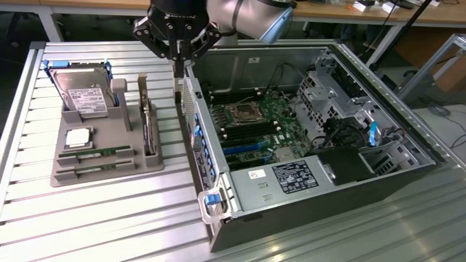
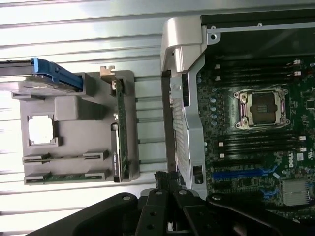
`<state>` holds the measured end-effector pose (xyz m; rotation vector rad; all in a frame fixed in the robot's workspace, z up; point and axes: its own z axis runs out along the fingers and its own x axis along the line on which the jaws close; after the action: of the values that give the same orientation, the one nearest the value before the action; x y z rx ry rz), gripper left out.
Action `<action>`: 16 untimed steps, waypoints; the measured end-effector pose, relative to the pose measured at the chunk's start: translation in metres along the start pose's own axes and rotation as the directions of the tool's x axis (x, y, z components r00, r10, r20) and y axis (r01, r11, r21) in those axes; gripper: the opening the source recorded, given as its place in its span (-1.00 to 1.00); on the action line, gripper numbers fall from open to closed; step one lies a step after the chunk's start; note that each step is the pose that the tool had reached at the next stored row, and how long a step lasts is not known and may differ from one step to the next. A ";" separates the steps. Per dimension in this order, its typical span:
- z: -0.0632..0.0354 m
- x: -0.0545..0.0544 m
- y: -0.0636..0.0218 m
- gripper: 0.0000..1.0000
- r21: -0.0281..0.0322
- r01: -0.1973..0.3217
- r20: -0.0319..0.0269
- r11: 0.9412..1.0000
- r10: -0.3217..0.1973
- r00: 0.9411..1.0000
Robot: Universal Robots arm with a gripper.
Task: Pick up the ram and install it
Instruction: 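Reach for the ram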
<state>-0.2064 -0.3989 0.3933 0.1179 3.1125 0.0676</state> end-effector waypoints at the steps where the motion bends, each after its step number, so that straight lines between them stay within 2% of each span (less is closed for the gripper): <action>1: 0.0000 0.000 0.0000 -0.80 0.000 0.000 0.000 1.000 0.000 1.000; 16: -0.0001 0.006 -0.0004 -0.80 0.000 0.000 0.000 1.000 0.000 1.000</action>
<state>-0.2121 -0.3989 0.3933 0.1180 3.1125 0.0677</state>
